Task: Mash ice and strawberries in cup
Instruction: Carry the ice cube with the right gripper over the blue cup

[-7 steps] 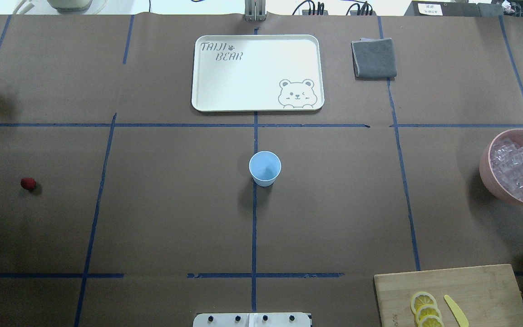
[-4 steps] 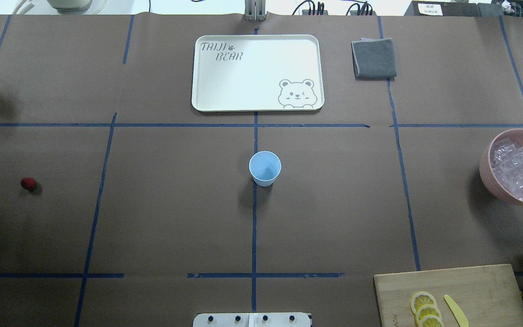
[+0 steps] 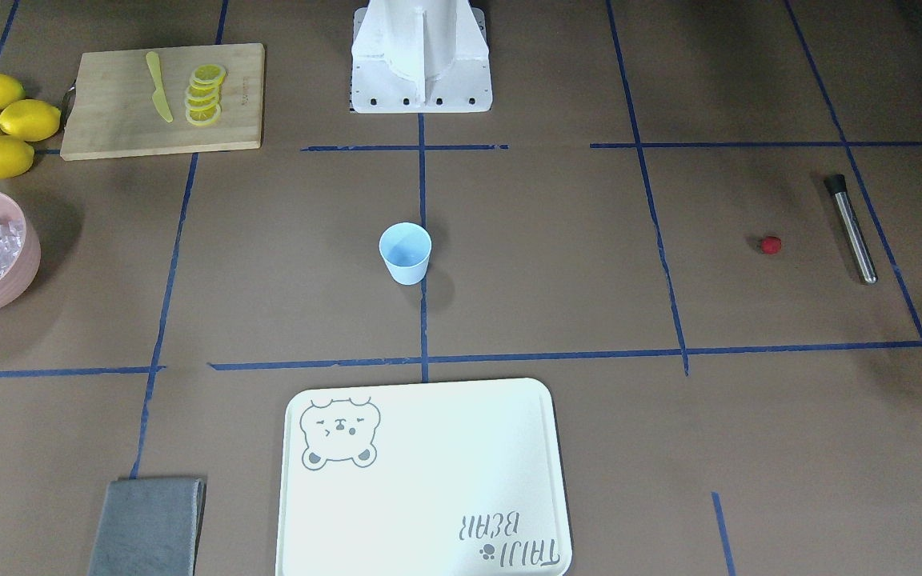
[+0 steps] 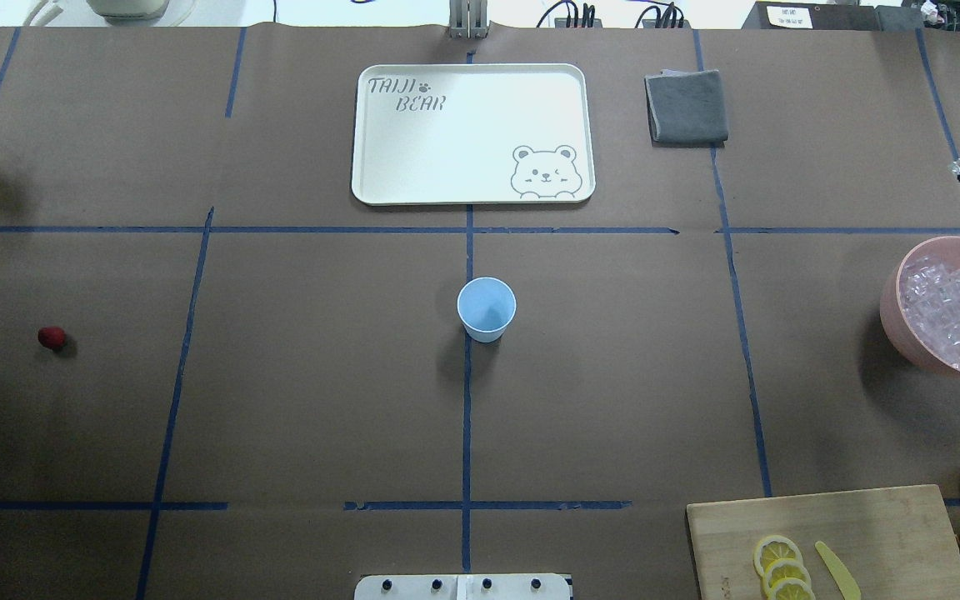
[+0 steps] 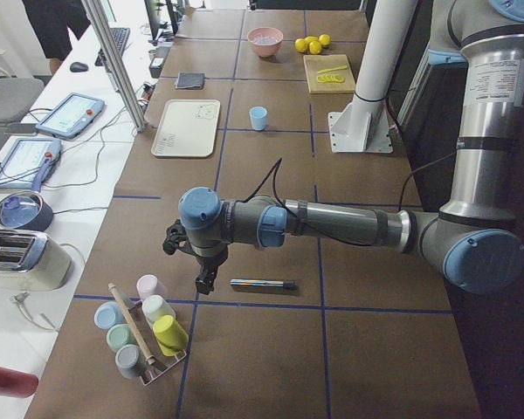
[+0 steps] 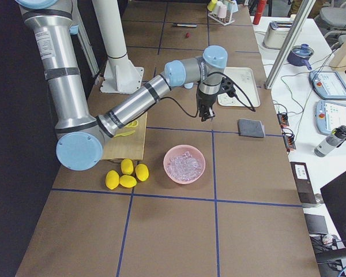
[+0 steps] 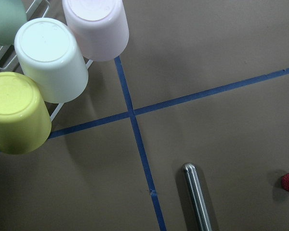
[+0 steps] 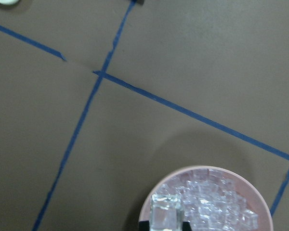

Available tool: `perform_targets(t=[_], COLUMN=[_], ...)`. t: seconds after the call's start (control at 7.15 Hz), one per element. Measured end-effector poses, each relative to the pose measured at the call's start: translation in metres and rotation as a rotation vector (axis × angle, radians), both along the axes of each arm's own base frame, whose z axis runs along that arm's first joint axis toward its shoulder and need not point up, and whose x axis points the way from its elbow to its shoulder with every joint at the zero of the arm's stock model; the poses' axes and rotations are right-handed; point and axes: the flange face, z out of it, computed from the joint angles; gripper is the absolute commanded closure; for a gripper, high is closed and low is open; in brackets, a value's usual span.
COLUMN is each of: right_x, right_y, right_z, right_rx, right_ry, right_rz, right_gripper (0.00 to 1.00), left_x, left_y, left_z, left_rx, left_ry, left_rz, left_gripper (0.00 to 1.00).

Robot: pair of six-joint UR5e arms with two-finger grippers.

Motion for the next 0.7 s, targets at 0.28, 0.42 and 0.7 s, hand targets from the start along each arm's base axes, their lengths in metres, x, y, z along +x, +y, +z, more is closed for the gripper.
perform_targets(t=[0.28, 0.42, 0.7], right_x=[-0.107, -0.164, -0.301], right_y=[0.003, 0.018, 0.055], right_z=[-0.095, -0.136, -0.212], right_rx=[-0.115, -0.158, -0.203], right_ry=[-0.031, -0.026, 0.018], right_rz=[0.062, 0.090, 0.163], right_gripper=[1.00, 1.00, 1.00], left_x=[0.000, 0.001, 0.001], left_y=[-0.002, -0.002, -0.002], left_z=[-0.005, -0.006, -0.006], left_rx=[0.009, 0.011, 0.012], left_ry=[-0.006, -0.007, -0.009], left_rz=[0.000, 0.001, 0.001], left_gripper=[0.00, 0.00, 0.00])
